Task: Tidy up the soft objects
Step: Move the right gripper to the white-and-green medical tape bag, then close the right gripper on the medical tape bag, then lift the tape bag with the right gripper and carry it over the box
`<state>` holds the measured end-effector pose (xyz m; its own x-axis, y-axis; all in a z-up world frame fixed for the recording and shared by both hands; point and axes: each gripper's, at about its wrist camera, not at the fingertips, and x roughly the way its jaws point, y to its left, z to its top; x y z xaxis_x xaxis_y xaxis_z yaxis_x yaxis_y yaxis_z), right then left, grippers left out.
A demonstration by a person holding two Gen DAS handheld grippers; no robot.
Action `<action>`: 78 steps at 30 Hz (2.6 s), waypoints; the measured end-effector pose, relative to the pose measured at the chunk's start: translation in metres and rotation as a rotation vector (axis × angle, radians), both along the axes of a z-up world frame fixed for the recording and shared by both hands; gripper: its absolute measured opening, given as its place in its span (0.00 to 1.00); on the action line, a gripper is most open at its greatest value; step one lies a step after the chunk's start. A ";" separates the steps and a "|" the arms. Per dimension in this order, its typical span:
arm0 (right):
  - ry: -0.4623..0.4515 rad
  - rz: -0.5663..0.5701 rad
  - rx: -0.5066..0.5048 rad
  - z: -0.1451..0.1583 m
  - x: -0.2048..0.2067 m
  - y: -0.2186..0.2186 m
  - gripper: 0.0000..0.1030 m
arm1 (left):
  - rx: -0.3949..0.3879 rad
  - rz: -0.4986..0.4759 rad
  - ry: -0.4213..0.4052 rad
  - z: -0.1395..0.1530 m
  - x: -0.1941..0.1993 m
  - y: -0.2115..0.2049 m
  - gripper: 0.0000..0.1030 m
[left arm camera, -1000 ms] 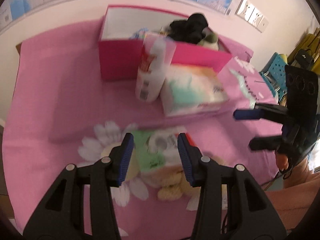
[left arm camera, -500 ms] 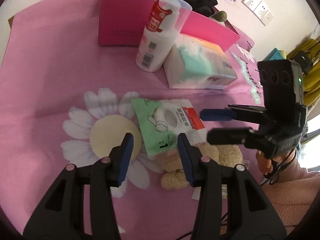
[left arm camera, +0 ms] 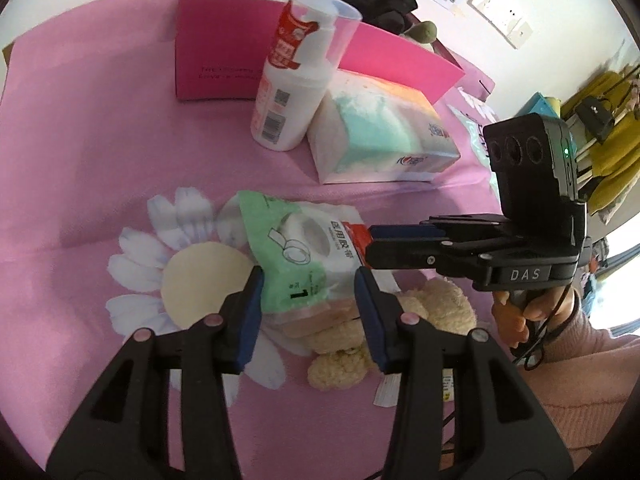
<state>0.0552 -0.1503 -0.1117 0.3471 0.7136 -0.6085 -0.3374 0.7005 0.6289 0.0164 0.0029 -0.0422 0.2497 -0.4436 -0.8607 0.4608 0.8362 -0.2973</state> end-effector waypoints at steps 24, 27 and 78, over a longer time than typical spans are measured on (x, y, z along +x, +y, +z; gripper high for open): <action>-0.032 -0.001 -0.001 0.003 -0.008 -0.004 0.14 | -0.027 -0.022 -0.018 0.007 0.000 0.005 0.37; -0.055 -0.004 0.016 0.012 -0.013 -0.006 0.13 | -0.040 -0.036 -0.044 0.017 -0.005 0.004 0.37; -0.278 -0.001 -0.107 0.085 -0.007 -0.048 0.42 | -0.138 -0.040 -0.122 0.050 0.038 0.009 0.36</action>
